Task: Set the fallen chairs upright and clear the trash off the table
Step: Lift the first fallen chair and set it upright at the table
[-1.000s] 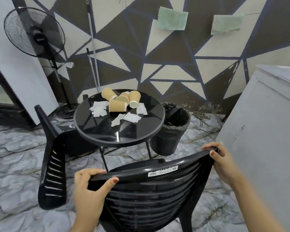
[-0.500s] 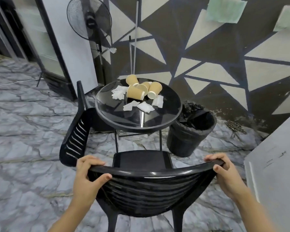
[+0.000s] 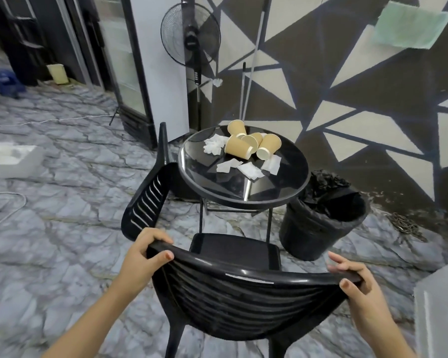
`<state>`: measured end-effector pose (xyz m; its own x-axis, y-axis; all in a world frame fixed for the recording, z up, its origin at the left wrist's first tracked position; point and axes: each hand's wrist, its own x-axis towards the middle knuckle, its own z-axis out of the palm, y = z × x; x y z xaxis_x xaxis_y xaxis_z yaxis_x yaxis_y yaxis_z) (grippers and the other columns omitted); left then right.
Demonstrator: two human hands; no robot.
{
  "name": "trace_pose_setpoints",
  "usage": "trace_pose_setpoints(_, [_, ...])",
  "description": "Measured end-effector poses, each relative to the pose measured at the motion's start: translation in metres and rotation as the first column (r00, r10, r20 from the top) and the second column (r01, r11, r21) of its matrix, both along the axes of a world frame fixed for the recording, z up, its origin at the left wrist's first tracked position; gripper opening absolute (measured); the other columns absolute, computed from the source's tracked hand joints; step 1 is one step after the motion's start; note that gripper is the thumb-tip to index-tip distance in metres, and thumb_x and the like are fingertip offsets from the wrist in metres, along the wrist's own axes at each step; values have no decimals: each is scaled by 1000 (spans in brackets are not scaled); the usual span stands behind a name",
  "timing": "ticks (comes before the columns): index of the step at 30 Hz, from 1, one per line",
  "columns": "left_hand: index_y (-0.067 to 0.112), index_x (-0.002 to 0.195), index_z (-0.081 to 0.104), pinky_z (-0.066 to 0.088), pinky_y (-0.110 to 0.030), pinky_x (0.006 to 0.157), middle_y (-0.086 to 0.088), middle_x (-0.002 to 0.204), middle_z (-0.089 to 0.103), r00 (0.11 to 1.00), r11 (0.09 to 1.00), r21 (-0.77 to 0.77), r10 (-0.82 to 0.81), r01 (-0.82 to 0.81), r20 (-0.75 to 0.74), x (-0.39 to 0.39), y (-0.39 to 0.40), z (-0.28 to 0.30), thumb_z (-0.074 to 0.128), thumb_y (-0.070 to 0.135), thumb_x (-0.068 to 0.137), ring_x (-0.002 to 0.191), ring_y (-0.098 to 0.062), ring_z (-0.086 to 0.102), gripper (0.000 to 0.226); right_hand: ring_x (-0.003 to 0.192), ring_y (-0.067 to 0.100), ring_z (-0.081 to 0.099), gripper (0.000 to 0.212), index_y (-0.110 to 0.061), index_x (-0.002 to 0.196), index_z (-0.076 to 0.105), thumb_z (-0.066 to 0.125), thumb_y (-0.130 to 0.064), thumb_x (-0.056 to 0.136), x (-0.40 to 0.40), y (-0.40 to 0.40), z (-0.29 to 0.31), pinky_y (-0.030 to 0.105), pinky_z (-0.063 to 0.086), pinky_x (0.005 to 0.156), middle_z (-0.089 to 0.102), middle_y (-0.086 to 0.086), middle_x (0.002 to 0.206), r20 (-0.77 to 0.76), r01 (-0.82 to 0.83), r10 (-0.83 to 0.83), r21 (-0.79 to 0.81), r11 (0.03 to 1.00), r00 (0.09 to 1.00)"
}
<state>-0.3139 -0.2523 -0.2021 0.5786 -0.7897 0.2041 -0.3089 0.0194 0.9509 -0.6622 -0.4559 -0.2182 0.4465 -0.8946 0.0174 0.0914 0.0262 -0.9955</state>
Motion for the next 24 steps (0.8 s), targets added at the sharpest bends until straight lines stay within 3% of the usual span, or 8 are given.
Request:
trace_pose_setpoints(3, [26,85,62,43,-16,82,0,94,58,1000,1000,-26,10,-11,-28,0,3,-3,68,76,51,93,-14,57,61,102,16,64,20,-21,76,66,56,-4,73,-4,0,-7,33,50,86,70,0,109,8,-2,2,24,1000,1000])
trace_pose_setpoints(7, [24,103,58,43,-37,96,10,114,59,993,999,-24,33,-36,-117,4,-5,-8,74,74,43,116,-13,54,80,74,11,66,38,-20,69,68,49,11,78,5,-4,-2,20,54,65,71,0,77,98,71,-78,72,995,992])
trace_pose_setpoints(10, [32,99,57,45,-40,94,0,109,62,988,997,-36,59,-64,-140,10,-19,-2,77,64,45,110,-17,58,66,62,10,62,44,-20,62,66,45,13,82,16,-17,5,16,51,56,66,-2,67,158,91,-114,146,985,981])
trace_pose_setpoints(13, [31,81,61,45,-27,84,4,87,64,994,994,-66,84,-89,-77,14,-35,4,69,48,52,89,-18,58,35,61,9,62,37,-22,61,66,56,7,81,28,-32,13,17,51,55,67,-5,67,215,86,-112,127,988,970])
trace_pose_setpoints(15, [29,74,61,44,-19,75,10,79,62,989,987,-98,123,-131,-84,14,-46,8,67,47,52,78,-9,56,29,63,10,62,14,-22,64,67,79,-15,67,36,-41,23,17,52,58,66,-5,68,237,67,-88,96,993,967])
trace_pose_setpoints(18, [32,69,62,45,-11,69,17,73,63,979,972,-142,168,-185,-119,11,-62,12,68,44,51,71,2,55,23,61,9,60,20,-24,62,68,70,-8,75,38,-61,26,15,51,57,65,-8,64,237,58,-77,86,995,969])
trace_pose_setpoints(21, [26,68,61,43,-6,68,18,71,64,968,953,-176,234,-246,-90,2,-81,18,76,19,64,70,3,56,17,59,5,61,27,-24,65,67,88,-31,49,38,-79,38,15,50,56,65,-9,65,246,-2,-16,73,997,969])
trace_pose_setpoints(24, [15,72,59,44,-8,68,18,67,63,952,934,-183,299,-307,-74,-13,-100,21,69,-5,74,67,4,55,22,57,2,59,23,-23,62,67,66,-5,76,29,-106,38,13,49,54,63,-11,62,261,-13,-4,61,998,965])
